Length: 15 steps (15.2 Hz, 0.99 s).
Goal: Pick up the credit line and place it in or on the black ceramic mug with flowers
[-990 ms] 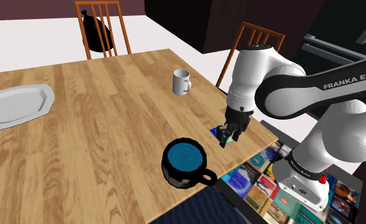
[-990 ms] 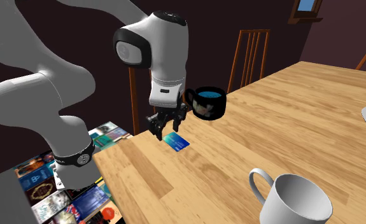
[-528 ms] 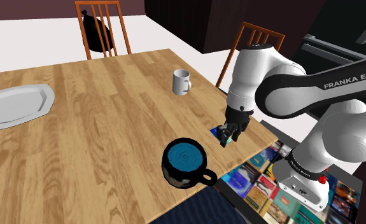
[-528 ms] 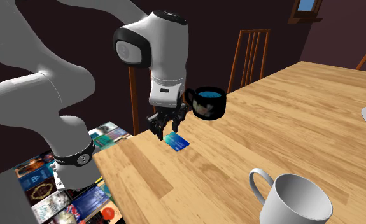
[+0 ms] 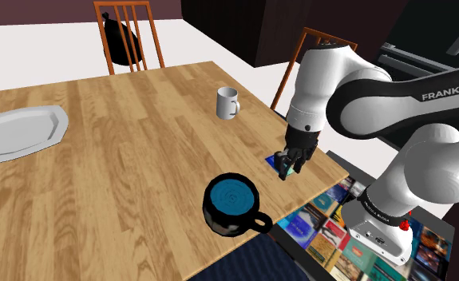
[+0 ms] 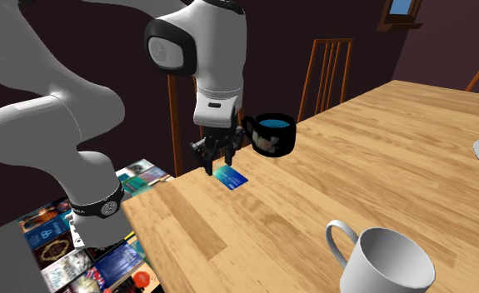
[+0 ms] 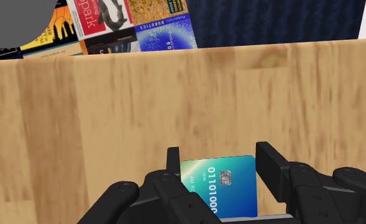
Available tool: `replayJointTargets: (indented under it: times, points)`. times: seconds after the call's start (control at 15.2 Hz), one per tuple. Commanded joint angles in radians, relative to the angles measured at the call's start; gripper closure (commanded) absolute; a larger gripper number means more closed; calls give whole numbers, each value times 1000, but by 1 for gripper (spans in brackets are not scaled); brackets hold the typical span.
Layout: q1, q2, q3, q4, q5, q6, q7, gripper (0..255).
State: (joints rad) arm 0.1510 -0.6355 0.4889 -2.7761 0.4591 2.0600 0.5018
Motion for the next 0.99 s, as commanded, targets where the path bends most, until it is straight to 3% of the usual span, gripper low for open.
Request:
replayJointTargets:
  times: [0.0, 0.92]
  points:
    - [-1, -17, -10, 18, -9, -36, 4, 255]
    - [-11, -100, -73, 155, -63, -254, 29, 255]
